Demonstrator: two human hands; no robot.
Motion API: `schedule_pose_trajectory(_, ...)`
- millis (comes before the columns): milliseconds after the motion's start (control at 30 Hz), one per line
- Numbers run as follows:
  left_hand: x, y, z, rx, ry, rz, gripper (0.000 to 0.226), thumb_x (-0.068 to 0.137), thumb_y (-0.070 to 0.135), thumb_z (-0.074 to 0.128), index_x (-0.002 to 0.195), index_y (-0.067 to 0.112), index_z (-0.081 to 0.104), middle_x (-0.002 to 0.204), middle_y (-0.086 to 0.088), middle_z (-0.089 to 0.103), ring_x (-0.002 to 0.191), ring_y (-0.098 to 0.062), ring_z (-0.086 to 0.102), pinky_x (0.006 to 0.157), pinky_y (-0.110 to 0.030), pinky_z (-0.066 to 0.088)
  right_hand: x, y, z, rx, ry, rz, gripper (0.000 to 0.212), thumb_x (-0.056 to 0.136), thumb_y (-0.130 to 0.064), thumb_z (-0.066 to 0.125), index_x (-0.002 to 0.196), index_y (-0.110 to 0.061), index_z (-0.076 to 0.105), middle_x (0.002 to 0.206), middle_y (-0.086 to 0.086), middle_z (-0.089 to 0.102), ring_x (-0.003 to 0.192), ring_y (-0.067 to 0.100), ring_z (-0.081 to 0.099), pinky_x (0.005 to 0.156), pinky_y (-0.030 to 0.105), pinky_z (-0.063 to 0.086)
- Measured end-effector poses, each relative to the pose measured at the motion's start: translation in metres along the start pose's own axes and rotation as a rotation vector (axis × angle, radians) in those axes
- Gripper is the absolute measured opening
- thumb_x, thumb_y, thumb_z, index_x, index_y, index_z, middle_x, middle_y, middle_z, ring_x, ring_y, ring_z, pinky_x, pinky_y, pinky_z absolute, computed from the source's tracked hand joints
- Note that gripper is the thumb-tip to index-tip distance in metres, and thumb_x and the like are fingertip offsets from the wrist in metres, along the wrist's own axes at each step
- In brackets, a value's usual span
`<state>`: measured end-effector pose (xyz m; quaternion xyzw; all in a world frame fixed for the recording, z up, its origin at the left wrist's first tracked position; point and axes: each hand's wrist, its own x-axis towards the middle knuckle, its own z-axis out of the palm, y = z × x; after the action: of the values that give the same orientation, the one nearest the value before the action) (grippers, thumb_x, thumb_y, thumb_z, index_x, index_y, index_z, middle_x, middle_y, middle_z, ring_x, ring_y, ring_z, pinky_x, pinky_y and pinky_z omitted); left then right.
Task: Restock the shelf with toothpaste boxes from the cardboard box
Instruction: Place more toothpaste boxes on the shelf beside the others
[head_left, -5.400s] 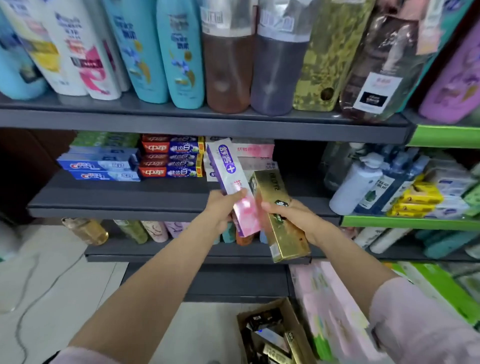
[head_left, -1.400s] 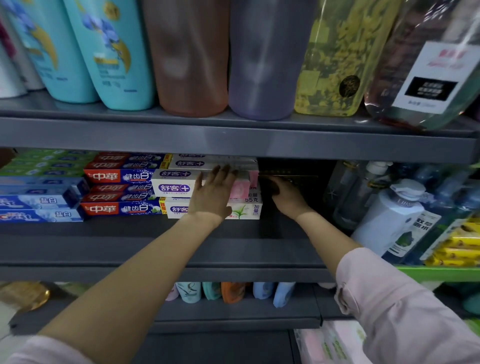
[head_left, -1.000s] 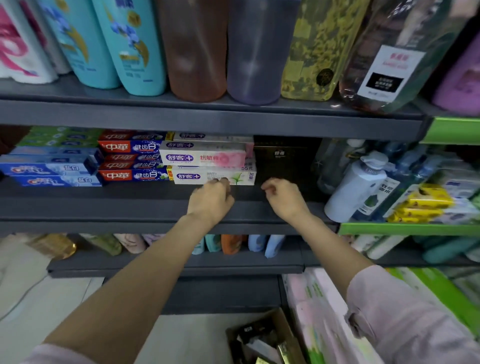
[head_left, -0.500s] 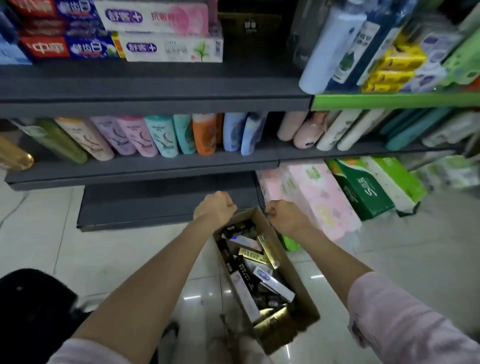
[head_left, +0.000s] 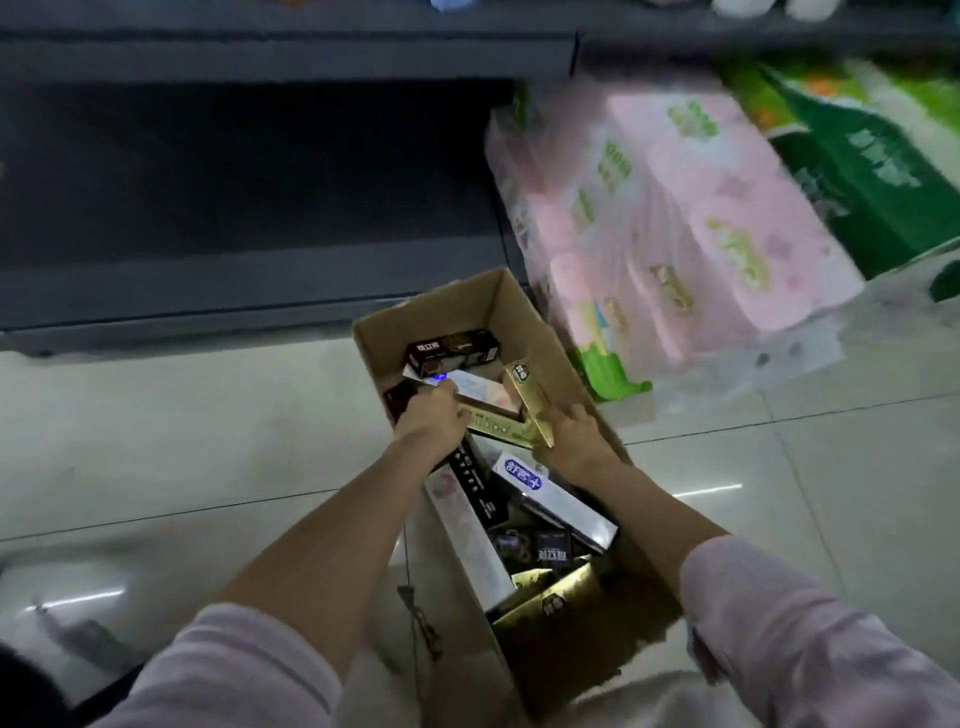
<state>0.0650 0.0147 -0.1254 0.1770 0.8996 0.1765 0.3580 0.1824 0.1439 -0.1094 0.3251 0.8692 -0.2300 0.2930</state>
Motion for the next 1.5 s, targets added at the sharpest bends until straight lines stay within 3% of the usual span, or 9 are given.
schedule_pose_trajectory(233, 0.119, -0.041, 0.113, 0.373, -0.060, 0.084, 0.052, 0.087, 0.033, 0.058, 0.134, 0.018, 0.041, 0.136, -0.011, 0.046, 0.127, -0.030, 0.042, 0.101, -0.042, 0.037, 0.135, 0.043, 0.100, -0.080, 0.022, -0.029, 0.057, 0.091, -0.025, 0.052, 0.143, -0.014, 0.029, 0.140, 0.026, 0.027, 0.129, 0.041, 0.029, 0.111, 0.042, 0.030)
schedule_pose_trajectory(400, 0.166, -0.049, 0.153, 0.545, -0.132, 0.090, 0.076, 0.079, 0.039, 0.068, 0.142, 0.016, 0.030, 0.143, -0.014, 0.033, 0.130, -0.032, 0.039, 0.100, -0.041, 0.039, 0.175, 0.044, 0.127, -0.229, 0.311, 0.027, 0.052, 0.093, -0.014, 0.044, 0.136, 0.012, 0.030, 0.128, 0.028, 0.040, 0.115, 0.037, 0.042, 0.098, 0.040, 0.036)
schedule_pose_trajectory(667, 0.170, -0.041, 0.160, 0.370, -0.113, -0.063, 0.080, 0.080, 0.029, 0.072, 0.140, 0.007, 0.023, 0.140, -0.024, 0.033, 0.129, -0.034, 0.039, 0.098, -0.039, 0.045, 0.166, 0.055, 0.143, 0.049, 0.168, 0.008, 0.048, 0.094, -0.034, 0.051, 0.124, 0.000, 0.035, 0.126, 0.025, 0.046, 0.116, 0.042, 0.051, 0.092, 0.042, 0.043)
schedule_pose_trajectory(833, 0.166, -0.040, 0.154, 0.322, -0.279, -0.021, 0.100, 0.070, 0.046, 0.076, 0.146, 0.012, 0.022, 0.146, -0.019, 0.030, 0.133, -0.033, 0.034, 0.104, -0.042, 0.041, 0.158, 0.070, 0.135, 0.157, 0.182, 0.012, 0.046, 0.090, -0.032, 0.058, 0.116, -0.001, 0.036, 0.119, 0.024, 0.057, 0.109, 0.040, 0.057, 0.087, 0.043, 0.046)
schedule_pose_trajectory(967, 0.174, -0.052, 0.147, 0.122, -0.177, -0.069, 0.082, 0.076, 0.036, 0.072, 0.141, 0.009, 0.031, 0.139, -0.011, 0.043, 0.127, -0.028, 0.044, 0.100, -0.034, 0.043, 0.154, 0.069, 0.135, 0.108, 0.181, -0.026, 0.043, 0.090, -0.031, 0.057, 0.115, -0.003, 0.035, 0.117, 0.025, 0.056, 0.107, 0.040, 0.057, 0.087, 0.044, 0.047)
schedule_pose_trajectory(1100, 0.181, -0.048, 0.144, 0.483, 0.079, 0.167, 0.078, 0.084, 0.019, 0.063, 0.149, 0.012, 0.019, 0.152, -0.009, 0.024, 0.139, -0.028, 0.025, 0.112, -0.043, 0.028, 0.155, 0.068, 0.135, -0.044, 0.243, 0.007, 0.049, 0.095, -0.018, 0.047, 0.134, 0.001, 0.024, 0.124, 0.024, 0.052, 0.113, 0.038, 0.056, 0.091, 0.040, 0.044)
schedule_pose_trajectory(1200, 0.196, -0.048, 0.146, 0.630, -0.013, 0.245, 0.087, 0.086, 0.012, 0.061, 0.152, 0.014, 0.004, 0.159, -0.004, 0.010, 0.145, -0.024, 0.015, 0.115, -0.040, 0.022, 0.162, 0.065, 0.133, -0.152, 0.277, 0.040, 0.053, 0.098, -0.016, 0.038, 0.141, 0.006, 0.016, 0.128, 0.024, 0.051, 0.115, 0.035, 0.057, 0.092, 0.038, 0.045)
schedule_pose_trajectory(1367, 0.206, -0.037, 0.147, 0.863, 0.122, 0.315, 0.055, 0.089, 0.010, 0.054, 0.141, 0.013, 0.036, 0.142, -0.011, 0.029, 0.133, -0.027, 0.028, 0.105, -0.037, 0.031, 0.167, 0.059, 0.131, -0.188, 0.311, 0.048, 0.040, 0.097, -0.015, 0.038, 0.131, 0.002, 0.028, 0.121, 0.020, 0.059, 0.107, 0.034, 0.062, 0.083, 0.037, 0.049)
schedule_pose_trajectory(1500, 0.217, -0.030, 0.144, 0.750, 0.024, 0.250, 0.055, 0.092, 0.004, 0.049, 0.143, 0.014, 0.031, 0.139, -0.016, 0.040, 0.131, -0.032, 0.034, 0.101, -0.043, 0.037, 0.163, 0.056, 0.126, -0.162, 0.334, 0.007, 0.049, 0.095, -0.026, 0.047, 0.131, -0.001, 0.025, 0.119, 0.016, 0.060, 0.104, 0.032, 0.063, 0.080, 0.036, 0.047)
